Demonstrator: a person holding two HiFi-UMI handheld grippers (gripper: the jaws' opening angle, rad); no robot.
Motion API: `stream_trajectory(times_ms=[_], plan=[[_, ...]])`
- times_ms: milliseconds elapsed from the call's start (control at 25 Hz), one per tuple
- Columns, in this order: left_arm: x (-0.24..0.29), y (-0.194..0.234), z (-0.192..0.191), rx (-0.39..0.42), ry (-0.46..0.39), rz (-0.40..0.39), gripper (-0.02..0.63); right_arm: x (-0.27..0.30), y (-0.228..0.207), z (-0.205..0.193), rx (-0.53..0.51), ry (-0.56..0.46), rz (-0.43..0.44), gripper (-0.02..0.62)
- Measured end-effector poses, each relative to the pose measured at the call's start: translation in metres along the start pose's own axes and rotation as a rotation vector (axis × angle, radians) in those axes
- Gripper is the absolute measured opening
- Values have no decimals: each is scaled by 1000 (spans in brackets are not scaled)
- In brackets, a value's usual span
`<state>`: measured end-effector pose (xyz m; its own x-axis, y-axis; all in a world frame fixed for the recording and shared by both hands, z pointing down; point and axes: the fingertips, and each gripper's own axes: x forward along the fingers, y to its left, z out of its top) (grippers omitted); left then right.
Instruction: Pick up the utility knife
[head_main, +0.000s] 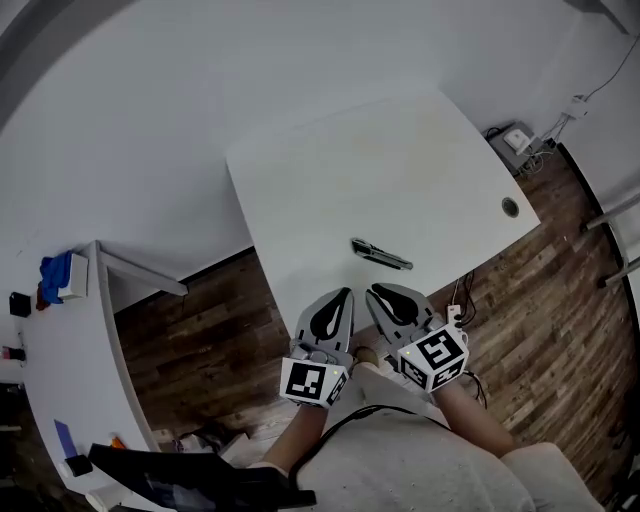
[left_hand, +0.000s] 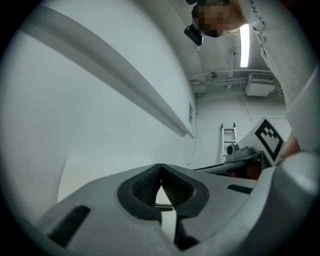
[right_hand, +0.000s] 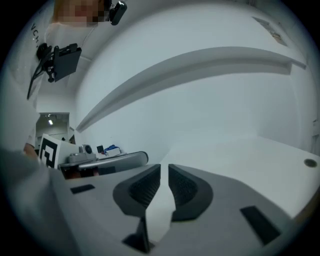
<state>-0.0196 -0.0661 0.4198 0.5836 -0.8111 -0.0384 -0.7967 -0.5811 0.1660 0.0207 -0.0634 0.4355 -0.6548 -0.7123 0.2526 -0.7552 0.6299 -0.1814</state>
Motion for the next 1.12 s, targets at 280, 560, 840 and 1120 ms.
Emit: stream_trajectory(times_ms=[280,560,840,1120], plan=[[20,12,-13,17,-6,38,6,26,-57,-34,-108,169,23,92],[37,19,-35,18,-17,64,6,55,-94,-65,-254,342,74,141],[50,24,-45,21,-28,77,6,80,-109,-98,-348,553,172,167],[54,27,-47,7,-42,89,6,93,-117,-114,-414,657,200,166]])
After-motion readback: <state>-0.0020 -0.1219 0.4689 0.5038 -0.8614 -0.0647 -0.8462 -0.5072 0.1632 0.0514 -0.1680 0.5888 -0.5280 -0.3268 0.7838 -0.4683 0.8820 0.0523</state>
